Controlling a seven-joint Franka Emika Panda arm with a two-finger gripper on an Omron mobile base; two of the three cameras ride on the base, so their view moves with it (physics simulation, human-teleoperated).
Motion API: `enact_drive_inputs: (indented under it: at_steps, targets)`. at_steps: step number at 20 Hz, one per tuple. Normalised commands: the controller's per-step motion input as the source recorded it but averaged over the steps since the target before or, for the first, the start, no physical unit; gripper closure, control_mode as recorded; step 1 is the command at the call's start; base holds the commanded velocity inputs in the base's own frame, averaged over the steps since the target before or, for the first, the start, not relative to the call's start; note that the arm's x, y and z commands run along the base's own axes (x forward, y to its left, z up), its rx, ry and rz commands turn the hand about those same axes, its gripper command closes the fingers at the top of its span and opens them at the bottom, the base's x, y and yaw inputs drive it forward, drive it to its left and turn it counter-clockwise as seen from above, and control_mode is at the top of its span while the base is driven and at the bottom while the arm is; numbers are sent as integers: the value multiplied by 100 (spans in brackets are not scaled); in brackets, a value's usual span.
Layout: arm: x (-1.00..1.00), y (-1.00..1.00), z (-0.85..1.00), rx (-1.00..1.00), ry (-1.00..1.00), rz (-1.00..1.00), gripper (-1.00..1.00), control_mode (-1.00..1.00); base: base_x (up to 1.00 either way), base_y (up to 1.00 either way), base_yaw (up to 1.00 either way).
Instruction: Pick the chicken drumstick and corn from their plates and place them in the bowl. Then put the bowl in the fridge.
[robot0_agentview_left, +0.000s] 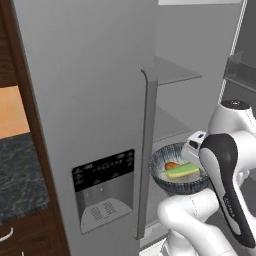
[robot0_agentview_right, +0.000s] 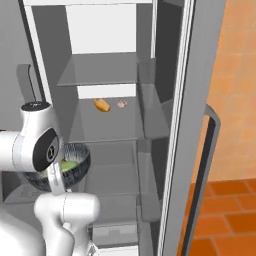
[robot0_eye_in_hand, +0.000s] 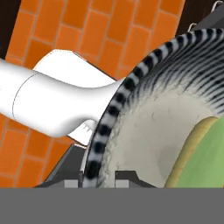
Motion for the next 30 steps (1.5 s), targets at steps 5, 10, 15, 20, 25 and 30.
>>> enact_drive_inputs:
  at_steps: [5,10,15,20,25,30]
  targets:
    - [0,0,0,0,0,0,100,100,0,-38,0]
    - [0,0,0,0,0,0,100,100,-5,-2,0]
    - [0,0,0,0,0,0,100,100,-3,-22,-10]
    - [1,-37,33,3,-31,-11,100,-100,0,0,0]
    - [62,5,34,0,-21,0,100,-100,0,0,0]
    - [100,9,35,6,-15,0,100,-100,0,0,0]
